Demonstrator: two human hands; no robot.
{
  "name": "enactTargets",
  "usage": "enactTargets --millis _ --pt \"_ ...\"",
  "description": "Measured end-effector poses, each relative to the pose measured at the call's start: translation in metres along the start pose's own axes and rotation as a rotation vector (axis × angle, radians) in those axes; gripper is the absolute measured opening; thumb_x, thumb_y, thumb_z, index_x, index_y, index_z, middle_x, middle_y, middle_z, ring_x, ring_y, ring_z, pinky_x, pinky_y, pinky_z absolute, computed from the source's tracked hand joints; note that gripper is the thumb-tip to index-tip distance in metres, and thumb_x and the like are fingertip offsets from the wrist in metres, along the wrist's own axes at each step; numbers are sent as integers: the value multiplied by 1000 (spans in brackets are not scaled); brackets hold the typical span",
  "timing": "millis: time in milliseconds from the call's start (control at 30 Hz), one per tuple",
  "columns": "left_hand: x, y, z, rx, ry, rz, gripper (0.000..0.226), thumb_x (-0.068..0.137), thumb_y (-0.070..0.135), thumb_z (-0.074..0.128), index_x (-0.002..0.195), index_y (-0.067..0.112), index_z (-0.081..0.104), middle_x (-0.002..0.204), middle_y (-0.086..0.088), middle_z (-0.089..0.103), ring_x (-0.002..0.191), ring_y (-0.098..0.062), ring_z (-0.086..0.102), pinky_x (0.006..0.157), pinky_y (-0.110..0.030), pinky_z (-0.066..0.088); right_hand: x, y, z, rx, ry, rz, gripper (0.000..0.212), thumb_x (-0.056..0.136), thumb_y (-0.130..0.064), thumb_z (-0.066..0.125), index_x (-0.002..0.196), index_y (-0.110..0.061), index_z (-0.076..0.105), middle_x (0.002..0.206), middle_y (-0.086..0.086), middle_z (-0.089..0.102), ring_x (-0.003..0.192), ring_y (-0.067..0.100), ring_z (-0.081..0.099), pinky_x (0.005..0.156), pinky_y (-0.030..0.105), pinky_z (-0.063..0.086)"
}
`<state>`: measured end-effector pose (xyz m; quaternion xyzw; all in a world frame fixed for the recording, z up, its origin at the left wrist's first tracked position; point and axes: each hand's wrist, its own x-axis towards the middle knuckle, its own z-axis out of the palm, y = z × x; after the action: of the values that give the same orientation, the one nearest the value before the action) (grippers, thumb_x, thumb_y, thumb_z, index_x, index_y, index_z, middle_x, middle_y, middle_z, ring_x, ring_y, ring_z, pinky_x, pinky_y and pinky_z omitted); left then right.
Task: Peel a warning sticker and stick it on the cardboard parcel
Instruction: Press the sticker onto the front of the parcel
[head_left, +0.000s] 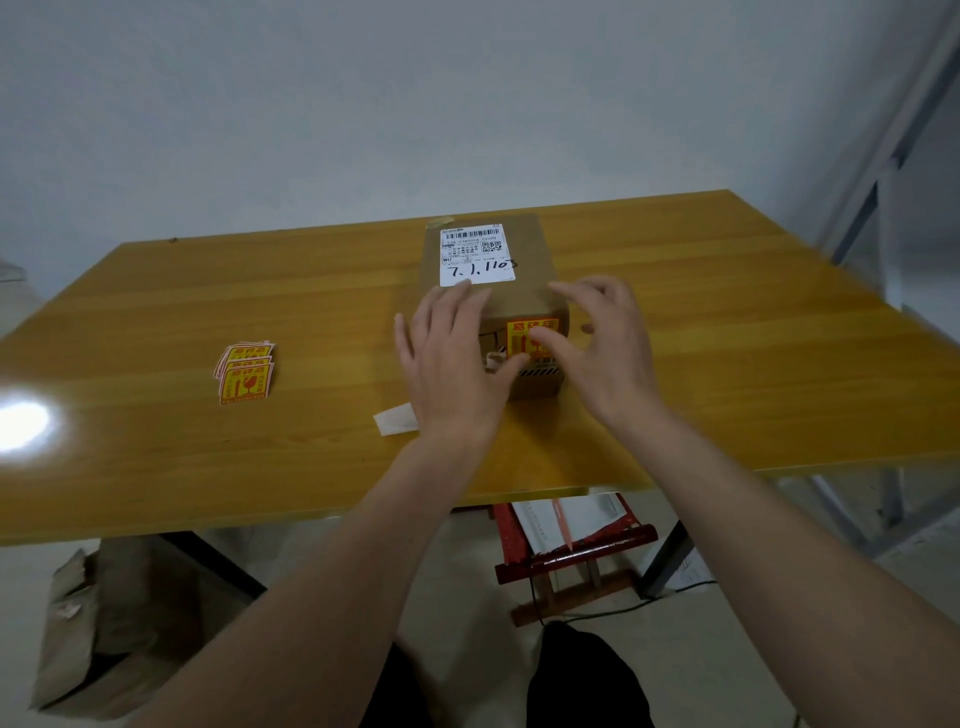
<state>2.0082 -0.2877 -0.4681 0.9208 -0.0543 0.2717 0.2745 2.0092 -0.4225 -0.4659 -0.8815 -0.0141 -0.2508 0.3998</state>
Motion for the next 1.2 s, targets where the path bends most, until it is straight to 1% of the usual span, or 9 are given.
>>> enactTargets --millis 100,200,333,533,667,833,933,1033,1200 --pt "5 -4 2 1 -68 5 69 69 42 77 130 28 50 139 7 48 136 -17 27 112 -47 25 10 0 1 -83 -42 -34 43 80 -27 72 121 -20 64 112 5 53 105 20 52 84 25 42" --pt "8 -7 5 -27 -42 6 70 65 38 81 128 28 51 135 6 50 132 -18 30 107 -45 33 18 4 -2 41 -37 -39 37 77 -18 74 114 -14 69 97 3 52 86 19 54 81 34 51" --pt "12 -11 8 -32 -29 35 69 63 29 83 125 26 53 131 6 53 129 -19 33 104 -45 37 22 9 -8 102 -70 -53 33 79 -12 72 111 -11 70 96 2 52 85 15 53 82 35 54" --pt "12 -17 10 -27 -13 102 69 62 24 84 124 23 55 130 4 55 127 -22 36 102 -44 39 18 5 18 -77 -66 2 67 66 -31 82 124 -20 50 119 4 43 104 18 53 82 31 48" --pt "16 -22 10 -8 -22 138 70 60 24 85 123 21 55 130 2 55 126 -24 38 100 -45 41 16 9 26 -145 -63 -51 79 62 -32 85 127 -15 44 124 7 43 109 21 52 81 34 50" --pt "18 -21 12 13 -13 131 69 59 34 85 121 23 56 127 1 56 124 -25 39 97 -47 43 26 17 15 -23 -153 -56 66 63 -20 86 117 -14 49 122 3 54 103 12 53 79 22 43" --pt "19 -18 15 34 19 110 69 57 39 85 117 24 57 124 0 57 122 -25 41 94 -47 44 28 22 8 -2 -190 -66 60 67 -11 82 118 -14 50 117 1 58 94 13 55 75 26 47" --pt "19 -17 19 29 55 76 69 53 39 87 114 24 58 120 0 58 119 -26 43 91 -48 44 30 22 2 -3 -203 -101 56 70 -4 78 119 -12 53 106 -7 53 91 11 53 78 29 50" --pt "22 -16 22 28 67 52 64 55 44 84 110 24 60 117 0 59 116 -27 44 90 -46 40 39 25 -3 40 -212 -91 43 72 -13 78 111 -13 60 85 -13 54 76 11 55 73 32 53"
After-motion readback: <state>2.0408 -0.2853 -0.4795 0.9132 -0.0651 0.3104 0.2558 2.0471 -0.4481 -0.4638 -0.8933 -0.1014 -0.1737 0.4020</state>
